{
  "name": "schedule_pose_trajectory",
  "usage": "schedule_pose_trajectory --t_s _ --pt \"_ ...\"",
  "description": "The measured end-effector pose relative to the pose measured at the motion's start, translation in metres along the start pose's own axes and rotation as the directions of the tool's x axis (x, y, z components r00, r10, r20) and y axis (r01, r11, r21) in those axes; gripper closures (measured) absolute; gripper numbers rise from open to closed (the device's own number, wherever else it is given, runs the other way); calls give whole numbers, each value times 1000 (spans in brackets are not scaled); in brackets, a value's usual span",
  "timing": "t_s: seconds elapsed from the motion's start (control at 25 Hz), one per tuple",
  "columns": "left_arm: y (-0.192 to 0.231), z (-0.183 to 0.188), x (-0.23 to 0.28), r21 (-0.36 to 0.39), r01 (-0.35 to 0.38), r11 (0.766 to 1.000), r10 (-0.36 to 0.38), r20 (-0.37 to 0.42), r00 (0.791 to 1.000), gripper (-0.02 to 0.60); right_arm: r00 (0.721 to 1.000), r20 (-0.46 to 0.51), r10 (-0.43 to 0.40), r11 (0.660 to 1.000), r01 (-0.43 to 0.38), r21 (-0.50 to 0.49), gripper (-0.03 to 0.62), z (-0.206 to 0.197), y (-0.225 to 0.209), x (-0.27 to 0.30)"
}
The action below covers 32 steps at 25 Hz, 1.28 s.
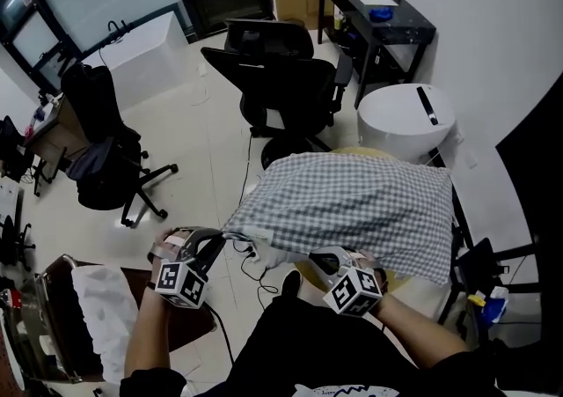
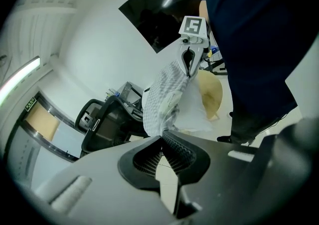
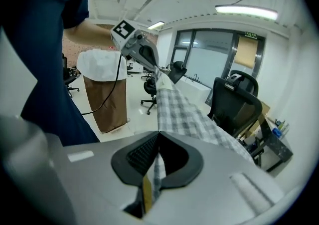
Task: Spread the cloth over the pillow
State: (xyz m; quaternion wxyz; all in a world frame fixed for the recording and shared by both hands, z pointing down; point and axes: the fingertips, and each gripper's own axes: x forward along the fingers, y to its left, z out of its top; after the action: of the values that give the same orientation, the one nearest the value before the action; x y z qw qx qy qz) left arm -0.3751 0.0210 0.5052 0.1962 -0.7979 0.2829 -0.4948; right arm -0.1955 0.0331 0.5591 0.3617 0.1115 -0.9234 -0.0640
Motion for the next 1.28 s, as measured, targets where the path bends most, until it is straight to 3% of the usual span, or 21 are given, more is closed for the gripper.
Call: schedule_pose_trajectory --t_s 0.12,0.24,0.56,0.8,1.0,1.16,1.28 --pt "-11 -6 0 30 40 999 -40 -14 999 580 993 26 112 992 -114 49 585 3 17 -10" --pt "-37 -15 3 31 126 992 -125 -37 992 580 980 7 198 978 -198 59 586 -5 28 -9" --pt "-126 -57 35 90 368 926 -355 -132 926 581 927 -150 343 936 -351 -34 585 -47 68 23" --pt "-169 -85 80 145 453 880 -426 -183 886 581 916 -241 320 936 -344 -67 585 -86 68 56" --pt "-194 -98 111 130 530 838 -504 -188 843 575 916 -290 279 949 -310 -65 585 -108 62 75" --pt "-200 -102 123 107 578 809 -556 -181 812 517 925 -290 244 963 -266 -40 585 -112 53 83" --pt "-193 -106 128 77 583 809 -566 -163 808 467 928 -271 256 964 -266 -1 575 -105 53 83"
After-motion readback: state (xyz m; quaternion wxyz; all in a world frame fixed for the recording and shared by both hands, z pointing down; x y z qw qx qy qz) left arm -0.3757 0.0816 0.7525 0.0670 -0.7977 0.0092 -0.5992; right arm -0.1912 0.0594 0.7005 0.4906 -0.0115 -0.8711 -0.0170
